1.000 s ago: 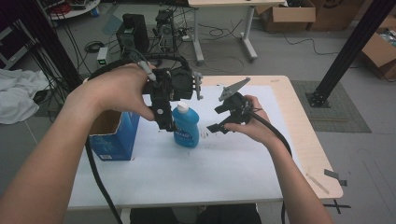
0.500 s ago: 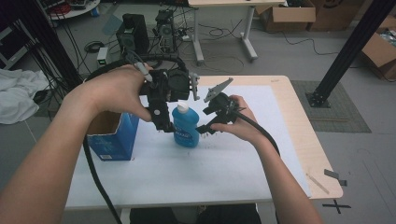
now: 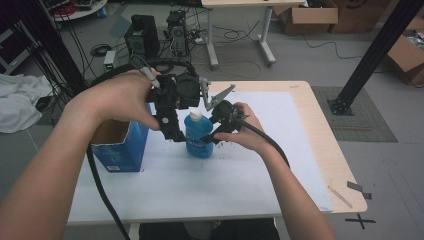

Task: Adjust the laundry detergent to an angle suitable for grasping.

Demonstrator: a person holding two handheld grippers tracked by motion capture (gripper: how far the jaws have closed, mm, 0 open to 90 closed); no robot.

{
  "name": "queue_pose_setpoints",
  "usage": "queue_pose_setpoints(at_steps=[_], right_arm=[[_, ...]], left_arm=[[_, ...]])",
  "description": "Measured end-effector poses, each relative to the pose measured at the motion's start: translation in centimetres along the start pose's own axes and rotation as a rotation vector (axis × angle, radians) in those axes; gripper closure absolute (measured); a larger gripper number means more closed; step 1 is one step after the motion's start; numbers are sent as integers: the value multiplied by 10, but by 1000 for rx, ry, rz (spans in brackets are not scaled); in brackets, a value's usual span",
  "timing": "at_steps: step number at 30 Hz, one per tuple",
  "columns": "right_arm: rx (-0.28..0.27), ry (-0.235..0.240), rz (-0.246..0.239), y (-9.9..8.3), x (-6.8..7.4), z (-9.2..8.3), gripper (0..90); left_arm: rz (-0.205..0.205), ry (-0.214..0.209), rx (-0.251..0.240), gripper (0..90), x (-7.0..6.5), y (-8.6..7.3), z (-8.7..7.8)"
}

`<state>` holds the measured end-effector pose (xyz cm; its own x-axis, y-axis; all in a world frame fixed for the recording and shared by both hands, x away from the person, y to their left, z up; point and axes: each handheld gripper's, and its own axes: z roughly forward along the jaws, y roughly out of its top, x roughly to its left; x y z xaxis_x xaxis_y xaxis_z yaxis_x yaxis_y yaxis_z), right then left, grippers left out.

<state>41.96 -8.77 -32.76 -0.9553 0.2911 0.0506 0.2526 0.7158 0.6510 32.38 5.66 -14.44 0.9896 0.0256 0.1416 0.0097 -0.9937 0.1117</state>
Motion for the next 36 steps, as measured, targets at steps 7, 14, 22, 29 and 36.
queue_pose_setpoints(at_steps=[7,14,22,29,36], right_arm=[[15,0,-6,7,1,12,194],[16,5,2,11,3,23,243],[23,4,2,13,3,34,328],[26,-23,-19,13,2,35,394],[22,-27,-43,12,2,35,410]], left_arm=[[0,-1,0,160,0,-2,2],[0,3,-5,159,-1,-4,1],[2,4,-3,159,-1,-4,0],[4,3,-3,159,0,-4,1],[-2,5,-5,159,1,-5,1]])
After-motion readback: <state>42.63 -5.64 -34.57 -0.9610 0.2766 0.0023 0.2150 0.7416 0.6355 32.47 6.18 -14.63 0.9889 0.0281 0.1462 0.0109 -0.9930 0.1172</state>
